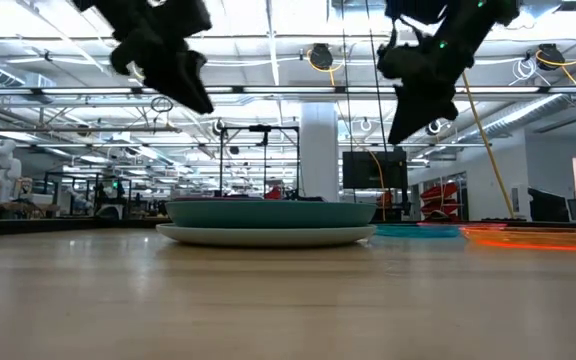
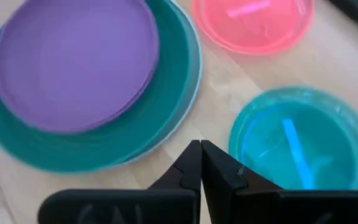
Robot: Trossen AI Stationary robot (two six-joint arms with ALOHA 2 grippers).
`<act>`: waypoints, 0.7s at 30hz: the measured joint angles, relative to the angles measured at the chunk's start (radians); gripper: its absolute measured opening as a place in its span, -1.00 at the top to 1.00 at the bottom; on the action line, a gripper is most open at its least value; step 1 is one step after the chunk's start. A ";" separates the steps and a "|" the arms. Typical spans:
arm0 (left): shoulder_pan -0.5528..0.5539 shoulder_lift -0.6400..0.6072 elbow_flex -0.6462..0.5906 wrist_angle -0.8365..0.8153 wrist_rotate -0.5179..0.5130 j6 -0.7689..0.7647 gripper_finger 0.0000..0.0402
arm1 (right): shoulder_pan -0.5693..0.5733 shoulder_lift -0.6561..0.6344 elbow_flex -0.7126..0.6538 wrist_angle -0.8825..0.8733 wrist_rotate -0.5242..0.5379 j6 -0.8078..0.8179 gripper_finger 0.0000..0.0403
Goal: Stack plastic plates
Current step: Stack the blue plate on the violet plate
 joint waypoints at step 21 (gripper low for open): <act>0.299 -0.092 -0.184 0.391 0.068 0.039 0.27 | -0.516 0.168 0.001 -0.302 -0.259 0.030 0.99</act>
